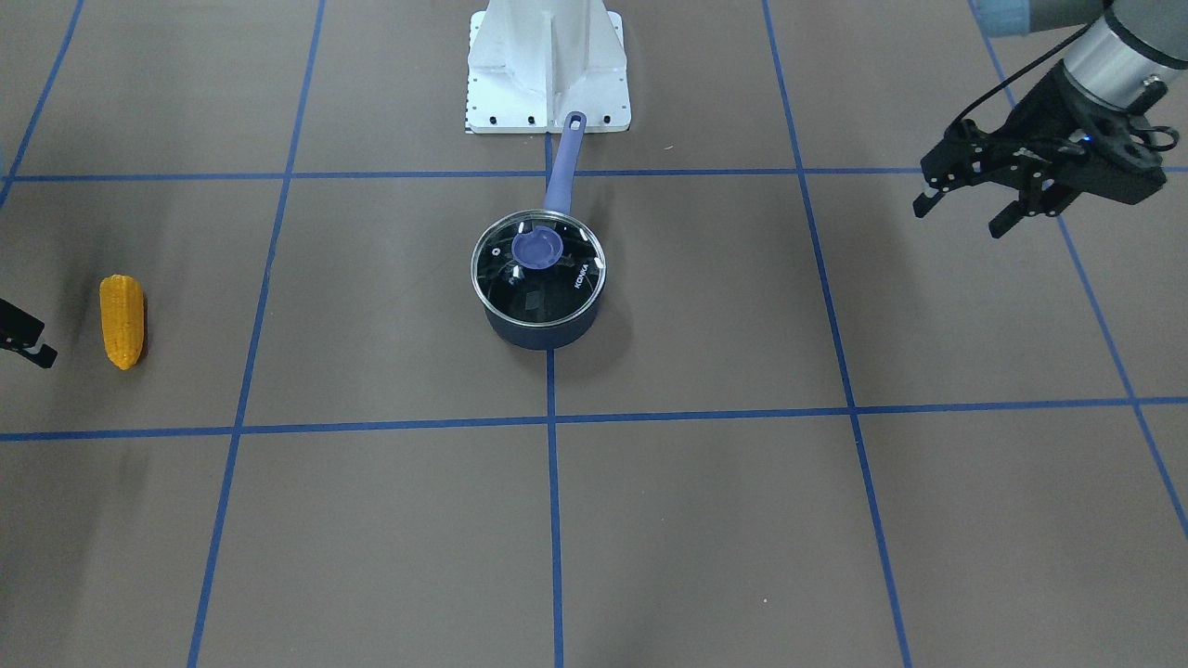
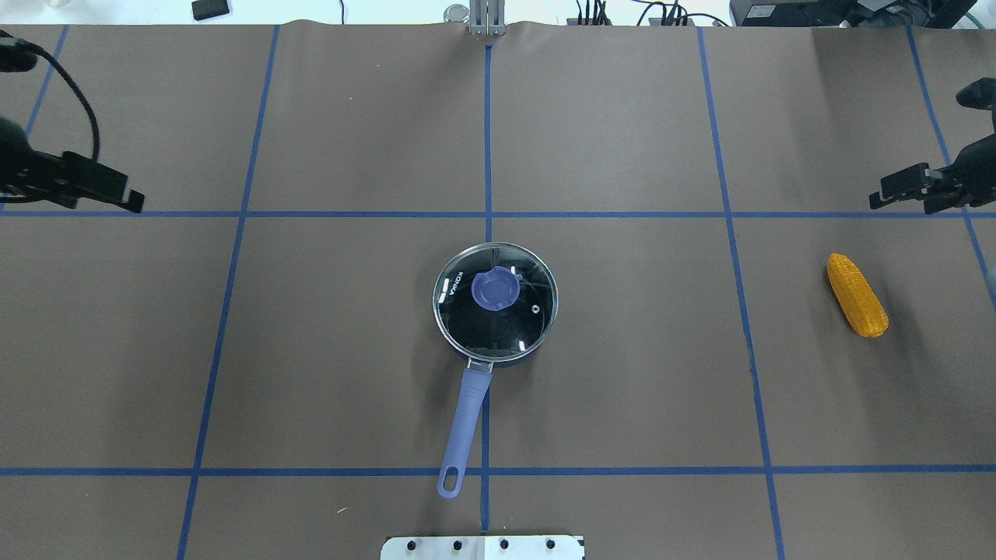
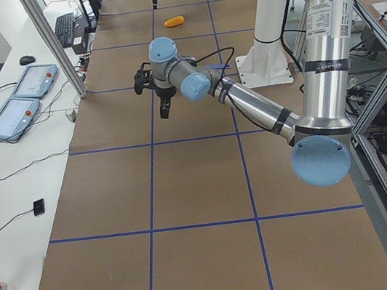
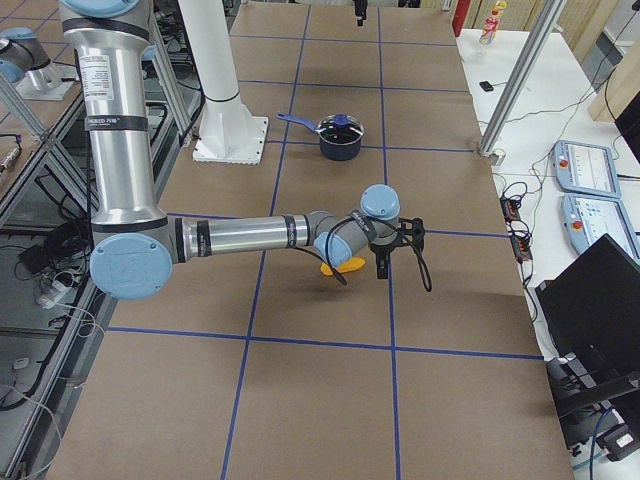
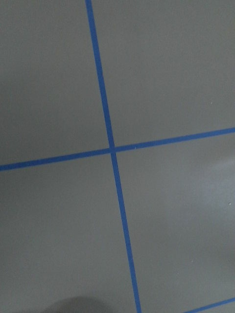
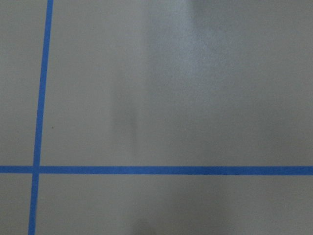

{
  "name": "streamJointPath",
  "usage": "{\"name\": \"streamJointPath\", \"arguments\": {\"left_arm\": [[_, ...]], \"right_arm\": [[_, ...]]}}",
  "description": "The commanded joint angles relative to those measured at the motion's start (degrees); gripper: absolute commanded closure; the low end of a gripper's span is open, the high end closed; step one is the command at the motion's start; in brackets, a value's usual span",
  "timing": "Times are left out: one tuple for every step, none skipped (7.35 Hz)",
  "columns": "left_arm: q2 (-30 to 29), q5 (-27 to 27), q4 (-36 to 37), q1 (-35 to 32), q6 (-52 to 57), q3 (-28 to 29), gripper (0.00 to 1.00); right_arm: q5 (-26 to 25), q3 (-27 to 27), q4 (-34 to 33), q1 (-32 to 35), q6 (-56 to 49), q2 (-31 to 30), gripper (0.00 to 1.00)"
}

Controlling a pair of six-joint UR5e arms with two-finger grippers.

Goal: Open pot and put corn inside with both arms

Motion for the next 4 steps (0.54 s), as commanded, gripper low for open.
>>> {"name": "streamJointPath", "arguments": {"left_arm": [[-7.1,7.7,7.0,11.1,-12.7,-4.2,0.02],[-14.1,11.9,15.7,16.1,-16.5,-5.7,0.02],[-18.4,13.6,22.1,19.1,-18.0,-7.5,0.02],[-20.2,14.8,22.9,21.4,-21.4,-7.5,0.02]], "right_arm": [[-0.1,2.2,0.2,-4.1,0.6,-3.0,0.0],[-0.1,4.3,0.2,-5.2,0.6,-5.1,0.0],[-0.2,6.8,0.3,-5.7,0.6,-6.7,0.0],[-0.9,7.4,0.7,-6.6,0.7,-7.2,0.0]]}}
